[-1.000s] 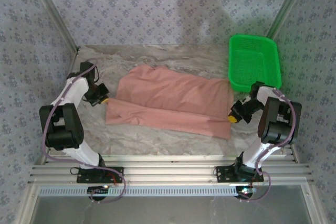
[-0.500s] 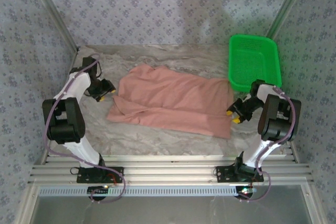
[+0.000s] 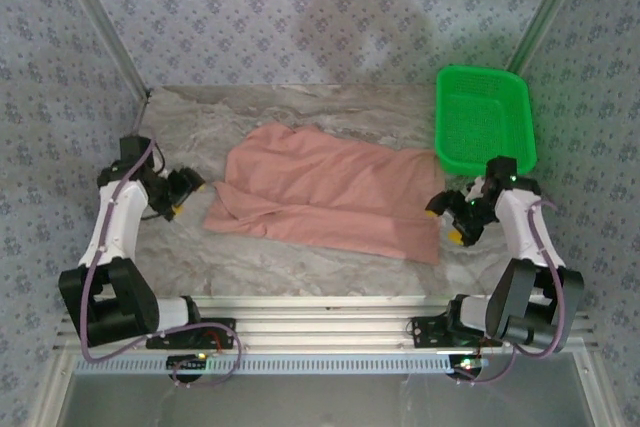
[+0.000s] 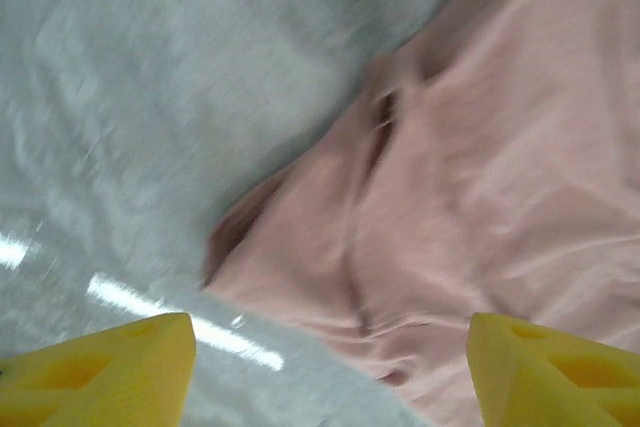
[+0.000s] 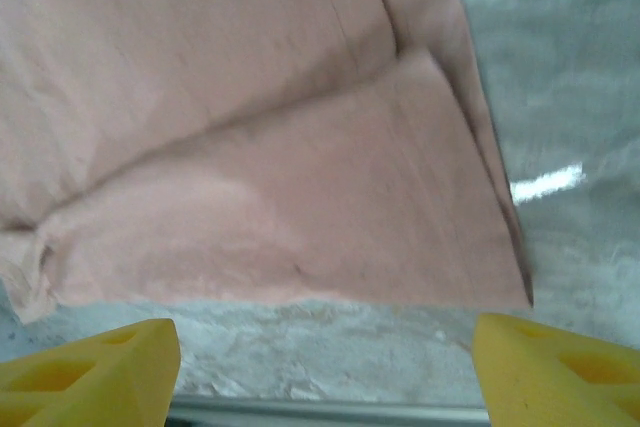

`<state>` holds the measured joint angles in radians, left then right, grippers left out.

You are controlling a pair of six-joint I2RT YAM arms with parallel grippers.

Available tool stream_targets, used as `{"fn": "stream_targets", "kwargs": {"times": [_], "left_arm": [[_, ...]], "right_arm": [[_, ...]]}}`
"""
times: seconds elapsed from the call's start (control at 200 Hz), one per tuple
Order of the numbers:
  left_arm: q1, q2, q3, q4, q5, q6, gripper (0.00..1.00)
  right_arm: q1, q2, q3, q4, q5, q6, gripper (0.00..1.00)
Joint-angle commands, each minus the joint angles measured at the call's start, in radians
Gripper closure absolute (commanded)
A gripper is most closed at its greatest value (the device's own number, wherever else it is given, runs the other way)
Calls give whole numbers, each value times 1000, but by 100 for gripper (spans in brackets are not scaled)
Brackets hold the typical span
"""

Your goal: Fold and stack the t-shirts

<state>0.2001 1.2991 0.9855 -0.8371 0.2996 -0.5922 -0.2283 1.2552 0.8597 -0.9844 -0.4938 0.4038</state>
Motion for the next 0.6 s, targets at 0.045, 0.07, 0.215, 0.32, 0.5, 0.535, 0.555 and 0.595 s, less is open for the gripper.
{"fn": "stream_targets", "kwargs": {"times": [0.045, 0.07, 0.215, 0.32, 0.5, 0.535, 0.555, 0.595], "left_arm": [[24, 7, -113, 32, 56, -39, 31], [27, 14, -124, 41, 60, -41, 33], [26, 55, -176, 115, 81, -57, 41], [25, 88, -199, 153, 111, -79, 47], [11, 153, -188, 221, 116, -82, 60], [8, 166, -189, 230, 115, -81, 62], [7, 173, -187, 235, 115, -81, 64], [3, 187, -182, 242, 112, -77, 67]], "right_arm": [[22, -40, -87, -32, -9, 34, 20], [23, -43, -100, -27, -7, 40, 20], [61, -19, -119, 3, 26, 72, 20], [77, 31, -131, 22, 30, 84, 21], [111, 74, -171, 96, 53, 147, 23], [114, 82, -180, 111, 58, 160, 23], [117, 88, -185, 122, 58, 166, 24], [120, 99, -192, 142, 62, 179, 25]]}}
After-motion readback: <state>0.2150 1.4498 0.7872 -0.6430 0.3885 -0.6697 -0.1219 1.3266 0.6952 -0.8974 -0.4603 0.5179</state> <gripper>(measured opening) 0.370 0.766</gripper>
